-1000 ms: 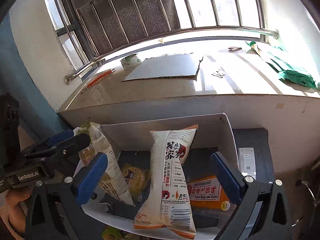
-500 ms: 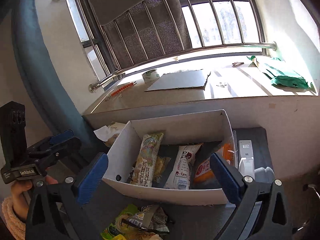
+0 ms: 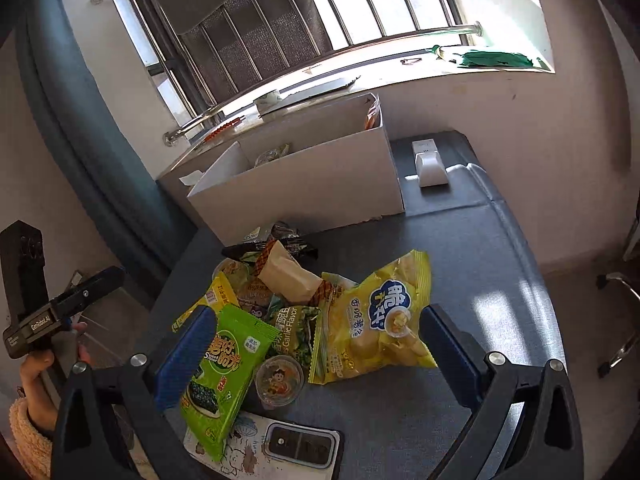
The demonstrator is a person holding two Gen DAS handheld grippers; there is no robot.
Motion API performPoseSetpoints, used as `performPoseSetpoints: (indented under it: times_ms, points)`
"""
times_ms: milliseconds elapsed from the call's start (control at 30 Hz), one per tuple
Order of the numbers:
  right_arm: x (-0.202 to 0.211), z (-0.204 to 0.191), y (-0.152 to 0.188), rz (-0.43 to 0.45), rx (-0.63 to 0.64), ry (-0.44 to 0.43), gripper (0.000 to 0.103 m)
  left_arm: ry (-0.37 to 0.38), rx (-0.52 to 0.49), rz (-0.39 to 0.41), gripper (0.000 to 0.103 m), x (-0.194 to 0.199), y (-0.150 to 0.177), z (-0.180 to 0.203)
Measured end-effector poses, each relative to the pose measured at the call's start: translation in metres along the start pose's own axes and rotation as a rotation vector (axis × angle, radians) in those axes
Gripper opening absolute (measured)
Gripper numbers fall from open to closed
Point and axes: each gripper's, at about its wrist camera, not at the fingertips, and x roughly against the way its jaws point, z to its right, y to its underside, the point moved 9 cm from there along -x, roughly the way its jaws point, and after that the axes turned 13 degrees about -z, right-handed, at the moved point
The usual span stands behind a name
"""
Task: Organize snacks
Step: 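Move the right gripper to the yellow chip bag and grasp it, then grasp the yellow snack packet with the left gripper while the right lifts the chip bag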
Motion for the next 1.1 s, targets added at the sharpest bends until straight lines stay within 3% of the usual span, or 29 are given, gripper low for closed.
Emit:
performPoseSetpoints:
  times_ms: [100,233,467,600,733,800,833,867,900,1000,1100]
  points:
    - [-0.002,0.009,0.027,-0.042,-0.002,0.031,0.103,-0.016,-0.001,-0.036,0.103,-0.008,0.023,0.002]
    - [-0.013,0.022,0.038,-0.070,-0.022,0.047,0.103,-0.006,0.007,-0.058,0.103,-0.012,0.040,0.004]
    - [-0.044,0.040,0.011,-0.077,-0.120,-0.029,0.103,0.000,0.023,-0.073,0.103,-0.008,0.048,-0.001]
    - [-0.069,0.057,-0.002,-0.109,-0.130,0.027,0.103,0.012,0.044,-0.084,0.103,-0.008,0.049,-0.008]
    - [-0.087,0.060,-0.009,-0.133,-0.043,0.115,0.103,-0.002,0.049,-0.097,0.103,-0.011,0.053,-0.014]
    - [-0.091,0.053,-0.011,-0.127,0.017,0.105,0.102,0.005,0.058,-0.108,0.103,-0.015,0.054,-0.015]
    - [-0.093,0.050,-0.011,-0.127,0.032,0.098,0.095,0.005,0.059,-0.110,0.103,-0.017,0.053,-0.016]
    - [-0.097,0.049,-0.009,-0.148,0.036,0.096,0.064,0.007,0.056,-0.113,0.103,-0.019,0.053,-0.015]
    - [-0.095,0.047,-0.010,-0.135,0.034,0.079,0.054,0.005,0.051,-0.117,0.103,-0.021,0.052,-0.015]
    - [-0.088,0.044,-0.011,-0.120,0.007,0.028,0.041,-0.008,0.026,-0.129,0.103,-0.025,0.052,-0.013]
    - [-0.073,0.043,-0.009,-0.089,0.006,0.042,0.040,-0.002,-0.013,-0.150,0.103,-0.032,0.051,-0.011]
